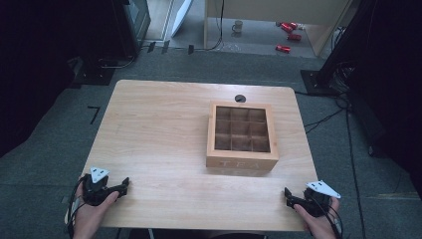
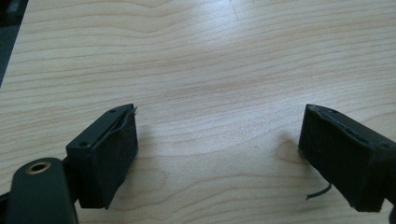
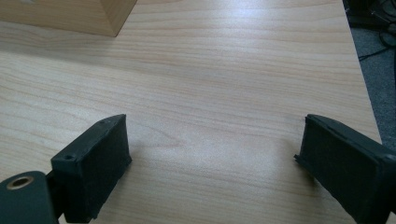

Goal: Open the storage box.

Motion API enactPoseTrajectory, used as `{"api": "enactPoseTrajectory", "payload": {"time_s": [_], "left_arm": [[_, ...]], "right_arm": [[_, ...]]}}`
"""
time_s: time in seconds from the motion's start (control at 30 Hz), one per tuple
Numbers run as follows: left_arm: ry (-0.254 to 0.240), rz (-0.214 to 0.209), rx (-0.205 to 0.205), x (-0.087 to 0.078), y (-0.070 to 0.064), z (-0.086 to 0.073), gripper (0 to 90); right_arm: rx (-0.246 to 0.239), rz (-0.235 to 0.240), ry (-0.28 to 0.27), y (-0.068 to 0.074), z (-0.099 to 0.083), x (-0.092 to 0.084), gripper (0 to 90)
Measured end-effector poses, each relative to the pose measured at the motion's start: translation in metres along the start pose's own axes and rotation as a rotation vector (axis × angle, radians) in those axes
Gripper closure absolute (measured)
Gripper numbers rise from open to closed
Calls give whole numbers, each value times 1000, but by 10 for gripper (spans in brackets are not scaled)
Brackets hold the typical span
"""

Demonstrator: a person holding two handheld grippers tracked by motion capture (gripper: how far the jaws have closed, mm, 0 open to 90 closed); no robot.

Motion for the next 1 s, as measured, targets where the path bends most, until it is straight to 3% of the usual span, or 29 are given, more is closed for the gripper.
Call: {"api": "enactPoseTrajectory", "payload": {"time_s": [0.07, 0.13, 0.17, 0.2, 0.37, 0.8, 0.83, 0.87, 1.0], "left_arm": [[-11, 12, 3, 0, -4, 2, 127], [-20, -5, 1, 0, -8, 4, 126], [-32, -47, -8, -2, -17, 9, 120], [-32, -47, -8, -2, -17, 9, 117], [-46, -115, 14, 2, -51, 23, 119], [-41, -255, 108, 6, -125, 35, 146], [-41, -255, 108, 6, -125, 35, 146], [-36, -275, 121, 8, -136, 36, 148], [-30, -317, 141, 12, -158, 37, 152]], "right_arm": [[0, 1, 1, 0, 0, 0, 75], [-1, 3, 2, 0, 0, 0, 72], [0, 2, 3, 0, 0, 0, 71], [-3, 4, 2, 0, 0, 0, 70], [-5, 10, 6, 1, 0, 0, 61], [-5, 10, 6, 1, 0, 0, 61], [-5, 10, 6, 1, 0, 0, 61], [-7, 12, 5, 0, 0, 0, 60], [-11, 14, 5, 0, 0, 1, 56]]}}
Point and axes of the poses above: each handheld gripper's, and its own axes: x roughly forward along the jaws, z roughly out of its top, y roughly to its left, the point moved 5 cm from there along x, roughly forward along the jaws, and after that the axes turned 11 degrees about -x, right-handed, at the moved point
